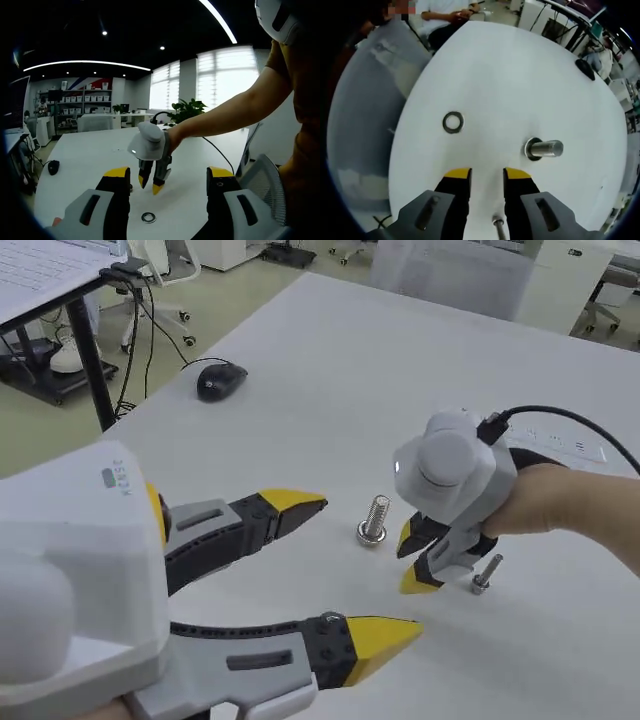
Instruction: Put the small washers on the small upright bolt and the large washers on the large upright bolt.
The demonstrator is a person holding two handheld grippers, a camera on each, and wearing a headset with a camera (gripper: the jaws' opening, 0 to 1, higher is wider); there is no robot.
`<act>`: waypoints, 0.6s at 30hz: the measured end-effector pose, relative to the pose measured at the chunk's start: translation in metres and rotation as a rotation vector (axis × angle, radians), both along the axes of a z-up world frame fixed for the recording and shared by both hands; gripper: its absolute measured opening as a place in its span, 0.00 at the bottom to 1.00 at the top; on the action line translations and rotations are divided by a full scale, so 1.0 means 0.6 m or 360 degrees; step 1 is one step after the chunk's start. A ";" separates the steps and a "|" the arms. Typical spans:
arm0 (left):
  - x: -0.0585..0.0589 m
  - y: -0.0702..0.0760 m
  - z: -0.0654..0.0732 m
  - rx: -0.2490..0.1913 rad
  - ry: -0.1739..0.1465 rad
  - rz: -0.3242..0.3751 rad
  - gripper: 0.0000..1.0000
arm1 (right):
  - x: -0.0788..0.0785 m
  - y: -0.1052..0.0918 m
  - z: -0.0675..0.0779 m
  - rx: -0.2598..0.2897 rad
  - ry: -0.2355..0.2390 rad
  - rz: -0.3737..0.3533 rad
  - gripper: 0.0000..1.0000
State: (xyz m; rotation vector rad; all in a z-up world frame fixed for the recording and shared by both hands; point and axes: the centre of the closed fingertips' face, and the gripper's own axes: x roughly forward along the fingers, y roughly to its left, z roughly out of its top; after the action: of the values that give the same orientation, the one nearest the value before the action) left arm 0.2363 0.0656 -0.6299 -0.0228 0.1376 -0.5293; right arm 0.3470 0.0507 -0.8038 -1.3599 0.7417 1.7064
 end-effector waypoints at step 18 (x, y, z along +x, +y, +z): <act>-0.013 -0.005 0.012 0.0017 -0.0016 0.0013 0.61 | -0.069 0.028 -0.016 0.0022 0.0040 0.0158 0.26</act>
State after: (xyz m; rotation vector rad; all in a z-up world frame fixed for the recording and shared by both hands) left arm 0.2287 0.0624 -0.6226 -0.0106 0.1307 -0.5205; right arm 0.3055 0.0673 -0.8132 -1.3885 0.6851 1.8060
